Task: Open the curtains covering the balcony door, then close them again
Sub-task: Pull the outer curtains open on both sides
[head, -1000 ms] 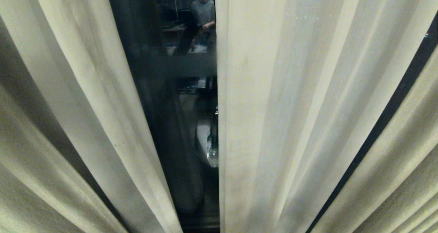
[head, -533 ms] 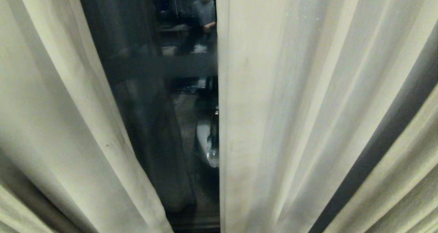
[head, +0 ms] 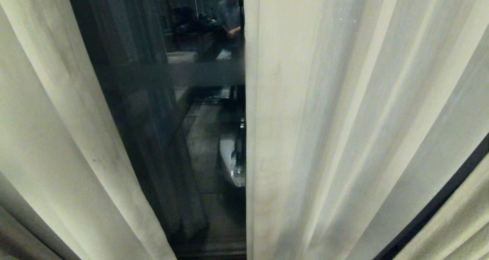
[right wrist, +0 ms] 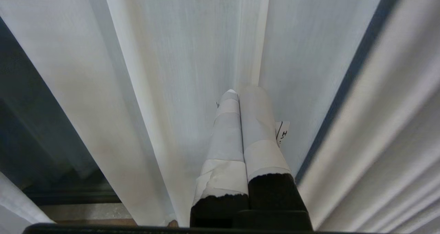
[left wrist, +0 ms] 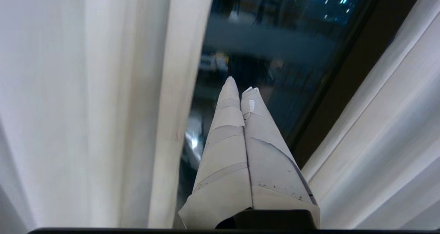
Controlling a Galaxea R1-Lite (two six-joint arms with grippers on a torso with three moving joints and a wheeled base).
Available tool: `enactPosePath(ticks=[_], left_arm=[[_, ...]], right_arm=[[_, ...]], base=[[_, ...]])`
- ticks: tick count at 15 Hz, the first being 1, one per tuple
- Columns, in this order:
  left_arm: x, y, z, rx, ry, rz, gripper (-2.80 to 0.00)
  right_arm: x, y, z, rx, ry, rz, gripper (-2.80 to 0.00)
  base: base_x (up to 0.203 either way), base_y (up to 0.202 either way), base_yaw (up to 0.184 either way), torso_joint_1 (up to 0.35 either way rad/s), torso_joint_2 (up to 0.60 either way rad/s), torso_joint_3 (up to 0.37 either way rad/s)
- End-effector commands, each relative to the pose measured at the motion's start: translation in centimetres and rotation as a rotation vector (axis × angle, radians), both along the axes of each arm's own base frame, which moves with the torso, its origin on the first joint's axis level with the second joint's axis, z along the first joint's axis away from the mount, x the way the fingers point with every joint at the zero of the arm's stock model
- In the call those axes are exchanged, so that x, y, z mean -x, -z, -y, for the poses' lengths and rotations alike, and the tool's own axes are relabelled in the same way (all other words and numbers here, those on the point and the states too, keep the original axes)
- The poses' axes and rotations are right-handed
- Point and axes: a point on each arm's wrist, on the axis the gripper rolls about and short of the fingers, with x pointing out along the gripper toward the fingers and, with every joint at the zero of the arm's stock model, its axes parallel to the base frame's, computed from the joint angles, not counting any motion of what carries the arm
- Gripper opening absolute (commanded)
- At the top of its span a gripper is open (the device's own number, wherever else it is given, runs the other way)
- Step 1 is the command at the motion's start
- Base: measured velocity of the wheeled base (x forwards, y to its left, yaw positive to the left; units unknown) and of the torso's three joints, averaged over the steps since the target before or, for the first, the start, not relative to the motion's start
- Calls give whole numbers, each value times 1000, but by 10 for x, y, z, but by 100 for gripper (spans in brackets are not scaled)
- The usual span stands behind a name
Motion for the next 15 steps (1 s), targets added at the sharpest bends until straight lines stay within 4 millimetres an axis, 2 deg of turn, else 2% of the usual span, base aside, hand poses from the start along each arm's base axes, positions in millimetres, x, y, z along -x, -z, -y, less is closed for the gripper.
enactPosePath(ticks=[1, 5, 7, 11, 13, 15], left_arm=[[6, 17, 6, -6, 0, -4, -280], [11, 48, 10, -45, -3, -34, -280], [10, 60, 11, -36, 70, -60, -280], [7, 73, 9, -37, 160, -112, -280], [10, 82, 10, -16, 269, -166, -280], [16, 92, 10, -53, 301, -236, -280]], right_arm=[[0, 0, 0, 1, -1, -1, -280], [0, 0, 0, 1, 1, -1, -280], [0, 0, 0, 1, -1, -1, -280], [0, 0, 0, 1, 0, -1, -280], [0, 0, 0, 1, 1, -1, -280], [0, 0, 0, 1, 1, -1, -280]], base=[[0, 0, 0, 0, 0, 0], [0, 0, 0, 0, 0, 0], [0, 0, 0, 0, 0, 0], [0, 0, 0, 0, 0, 0], [0, 0, 0, 0, 0, 0], [0, 0, 0, 0, 0, 0]])
